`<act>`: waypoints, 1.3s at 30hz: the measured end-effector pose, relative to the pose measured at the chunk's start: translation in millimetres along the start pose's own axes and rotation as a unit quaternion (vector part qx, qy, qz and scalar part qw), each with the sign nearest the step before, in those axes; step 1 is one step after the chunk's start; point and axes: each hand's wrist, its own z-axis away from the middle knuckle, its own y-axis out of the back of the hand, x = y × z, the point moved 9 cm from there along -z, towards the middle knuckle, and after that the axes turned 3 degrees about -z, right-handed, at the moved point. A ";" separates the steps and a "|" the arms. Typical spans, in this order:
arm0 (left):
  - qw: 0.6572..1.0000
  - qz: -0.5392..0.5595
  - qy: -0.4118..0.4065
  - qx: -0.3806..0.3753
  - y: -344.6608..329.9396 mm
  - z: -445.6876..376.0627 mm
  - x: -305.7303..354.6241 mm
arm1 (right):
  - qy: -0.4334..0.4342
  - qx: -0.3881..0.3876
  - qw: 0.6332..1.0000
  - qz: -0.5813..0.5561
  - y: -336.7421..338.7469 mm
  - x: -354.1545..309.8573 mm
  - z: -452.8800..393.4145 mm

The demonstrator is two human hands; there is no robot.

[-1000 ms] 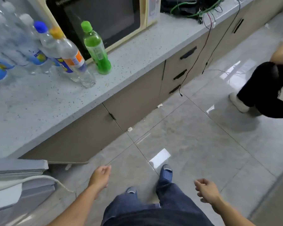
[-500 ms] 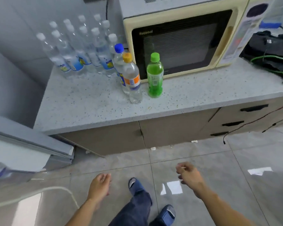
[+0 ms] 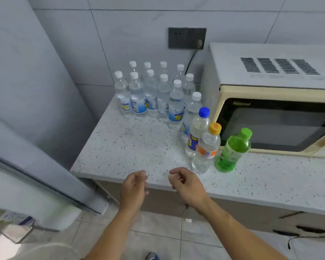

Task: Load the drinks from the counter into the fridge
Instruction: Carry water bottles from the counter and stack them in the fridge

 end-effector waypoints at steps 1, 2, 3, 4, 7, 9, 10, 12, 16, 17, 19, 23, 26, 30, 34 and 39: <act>1.000 0.008 -0.011 0.011 2.0 -9.7 13.2 | 0.024 -0.002 1.000 0.009 -4.1 -21.1 -12.1; 0.999 0.016 -0.018 0.022 4.4 -18.9 25.4 | 0.046 -0.004 0.999 0.017 -7.3 -41.5 -23.5; 0.999 0.025 -0.022 0.034 6.9 -28.0 37.2 | 0.065 -0.004 0.998 0.023 -9.6 -61.7 -34.3; 0.998 0.033 -0.027 0.045 9.3 -36.5 49.1 | 0.082 -0.005 0.996 0.026 -10.9 -81.5 -44.6; 0.995 0.053 -0.049 0.072 13.9 -62.1 89.1 | 0.125 -0.013 0.992 0.024 -9.0 -139.9 -78.8; 0.992 0.067 -0.058 0.093 18.0 -79.4 115.4 | 0.151 -0.006 0.988 0.028 -2.0 -177.1 -103.4; 0.990 0.068 -0.062 0.103 19.9 -87.6 127.3 | 0.161 0.000 0.987 0.030 2.8 -193.7 -115.7; 0.988 0.056 -0.065 0.124 23.3 -102.1 148.9 | 0.175 0.011 0.984 0.034 13.4 -222.5 -137.9; 0.986 0.006 -0.100 0.133 14.0 -126.7 193.2 | 0.190 0.036 0.976 0.099 45.2 -260.4 -176.6; 0.985 -0.019 -0.119 0.123 4.9 -132.3 206.4 | 0.189 0.045 0.972 0.130 56.6 -264.6 -185.2; 0.980 -0.073 -0.161 0.092 -20.8 -143.1 231.4 | 0.178 0.065 0.962 0.195 81.5 -266.9 -199.7; 0.946 -0.195 -0.258 0.027 -78.0 -160.4 276.0 | 0.141 0.048 0.927 0.345 107.6 -253.9 -219.3; 0.880 -0.363 -0.307 -0.021 -114.7 -175.6 299.3 | 0.126 -0.006 0.898 0.422 102.9 -237.4 -225.4; 0.770 -0.558 -0.293 -0.101 -142.0 -198.5 295.9 | 0.150 -0.044 0.864 0.479 88.4 -231.2 -228.6; 0.743 -0.591 -0.302 -0.089 -140.6 -200.1 297.2 | 0.141 -0.033 0.841 0.521 83.8 -234.5 -231.5; 0.833 -0.472 -0.280 -0.074 -104.0 -182.0 265.1 | 0.144 -0.081 0.811 0.561 59.9 -218.9 -217.2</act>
